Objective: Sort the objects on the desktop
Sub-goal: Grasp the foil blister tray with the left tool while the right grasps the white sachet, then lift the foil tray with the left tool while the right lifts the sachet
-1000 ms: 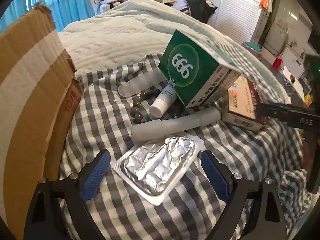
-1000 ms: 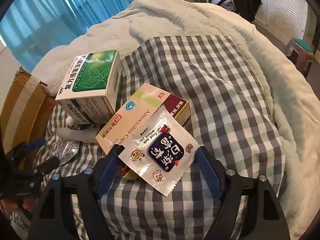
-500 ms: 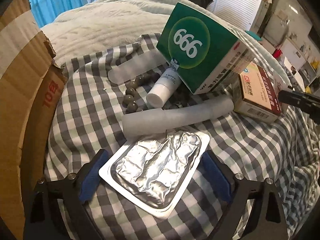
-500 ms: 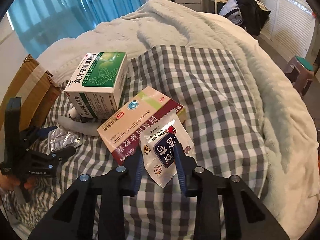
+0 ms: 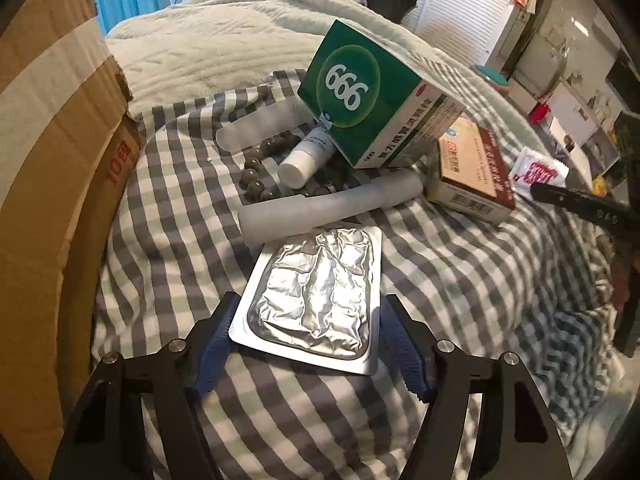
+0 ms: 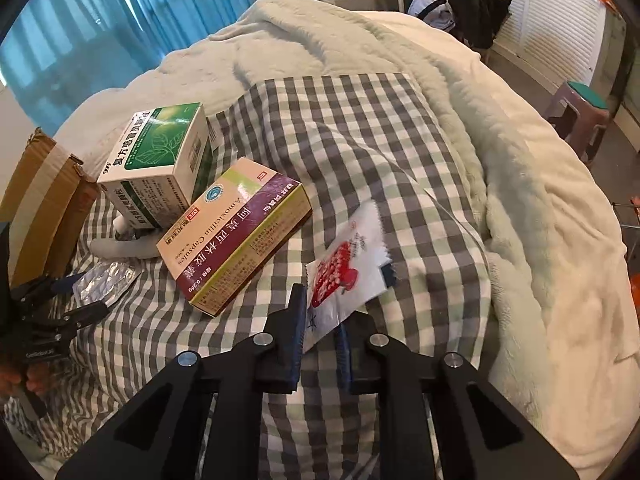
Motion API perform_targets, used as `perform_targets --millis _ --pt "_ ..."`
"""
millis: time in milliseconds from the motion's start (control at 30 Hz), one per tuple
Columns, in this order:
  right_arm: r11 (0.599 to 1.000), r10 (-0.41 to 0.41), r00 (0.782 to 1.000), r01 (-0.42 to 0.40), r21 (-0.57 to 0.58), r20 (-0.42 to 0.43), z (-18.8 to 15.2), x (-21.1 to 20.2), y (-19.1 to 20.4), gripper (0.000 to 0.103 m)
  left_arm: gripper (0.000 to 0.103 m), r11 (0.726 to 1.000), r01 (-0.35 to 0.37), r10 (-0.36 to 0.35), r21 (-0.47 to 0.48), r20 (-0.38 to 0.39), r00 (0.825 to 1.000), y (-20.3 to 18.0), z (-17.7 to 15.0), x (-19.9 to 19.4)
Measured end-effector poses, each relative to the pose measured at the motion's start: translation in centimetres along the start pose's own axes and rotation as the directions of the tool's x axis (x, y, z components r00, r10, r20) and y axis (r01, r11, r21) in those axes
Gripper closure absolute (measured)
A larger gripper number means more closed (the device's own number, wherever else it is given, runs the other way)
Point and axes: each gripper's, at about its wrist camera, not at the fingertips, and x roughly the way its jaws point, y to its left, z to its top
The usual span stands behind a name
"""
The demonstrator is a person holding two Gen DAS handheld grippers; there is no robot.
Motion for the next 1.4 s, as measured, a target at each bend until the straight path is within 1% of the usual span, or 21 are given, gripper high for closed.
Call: perform_targets --millis 100,200,267,433,467,533,700,800,900,1067,1133,1233,1300,1333,1367,1400 --pt "1.000 0.006 1.000 -0.006 0.012 0.008 0.1 -0.1 -0.3 0.089 0.031 0.999 0.027 -0.027 -0.017 -0.003 1.000 -0.1 -0.1 -0.3" --pt "0.999 0.030 0.999 -0.031 0.043 0.012 0.1 -0.2 -0.8 0.089 0.031 0.999 0.051 -0.051 -0.019 -0.003 0.999 -0.4 -0.4 -0.8" --pt "0.998 0.023 1.000 -0.024 0.053 0.019 0.2 -0.4 -0.9 0.089 0.031 0.998 0.061 -0.062 -0.023 -0.006 0.998 -0.4 -0.5 -1.0" --pt "1.000 -0.008 0.999 0.007 0.005 0.040 0.3 -0.9 -0.4 0.090 0.032 0.996 0.081 -0.081 -0.030 -0.008 0.997 -0.9 -1.2 -1.9" --pt "1.000 -0.011 0.999 0.011 0.000 0.044 0.2 -1.0 -0.4 0.094 0.032 0.996 0.085 -0.085 -0.033 -0.008 0.996 -1.0 -1.4 -2.1" --pt "1.000 -0.015 0.999 0.015 -0.012 0.043 0.1 -1.3 -0.1 0.097 0.032 0.994 0.098 -0.099 -0.038 -0.011 0.995 -1.1 -1.8 -2.4" --pt "0.999 -0.015 0.999 0.017 -0.043 0.050 -0.4 -2.8 1.2 0.098 0.032 0.994 0.102 -0.103 -0.033 -0.021 0.994 -1.6 -3.2 -3.5" --pt "0.998 0.013 0.999 -0.010 -0.058 0.051 -0.4 -3.7 2.3 0.098 0.032 0.993 0.107 -0.108 -0.044 -0.020 0.994 -1.7 -4.1 -4.4" --pt "0.995 0.040 0.998 -0.036 -0.088 0.051 -0.6 -4.6 4.1 0.098 0.032 0.994 0.088 -0.090 -0.072 -0.025 0.996 -1.4 -4.8 -5.3" --pt "0.989 0.110 0.994 -0.108 -0.105 0.013 -1.2 -5.3 7.0 0.098 0.032 0.983 0.060 -0.067 -0.172 -0.036 0.997 -0.3 -6.7 -7.0" --pt "0.984 0.112 0.994 -0.111 -0.139 0.000 -1.7 -5.3 8.3 0.098 0.032 0.977 0.055 -0.061 -0.207 -0.023 0.998 0.2 -7.7 -7.7" --pt "0.981 0.097 0.995 -0.094 -0.170 0.010 -2.4 -5.4 9.5 0.098 0.032 0.971 0.019 -0.021 -0.239 -0.006 1.000 0.9 -9.1 -8.4" --pt "0.988 0.080 0.997 -0.077 -0.135 0.020 -2.1 -5.2 9.0 0.088 0.032 0.971 0.000 -0.003 -0.240 -0.012 1.000 1.3 -9.6 -8.2" --pt "0.991 0.074 0.997 -0.071 -0.113 0.024 -1.8 -5.2 8.5 0.074 0.032 0.970 -0.006 0.002 -0.244 -0.016 1.000 1.4 -9.7 -8.1" --pt "0.995 0.067 0.997 -0.064 -0.082 0.033 -1.4 -5.1 7.7 0.062 0.032 0.969 -0.002 -0.003 -0.248 -0.020 1.000 1.5 -9.8 -8.0" --pt "0.998 0.054 0.997 -0.052 -0.039 0.052 -1.0 -5.0 6.6 0.058 0.032 0.968 0.002 -0.006 -0.251 -0.018 1.000 1.6 -9.9 -8.1"
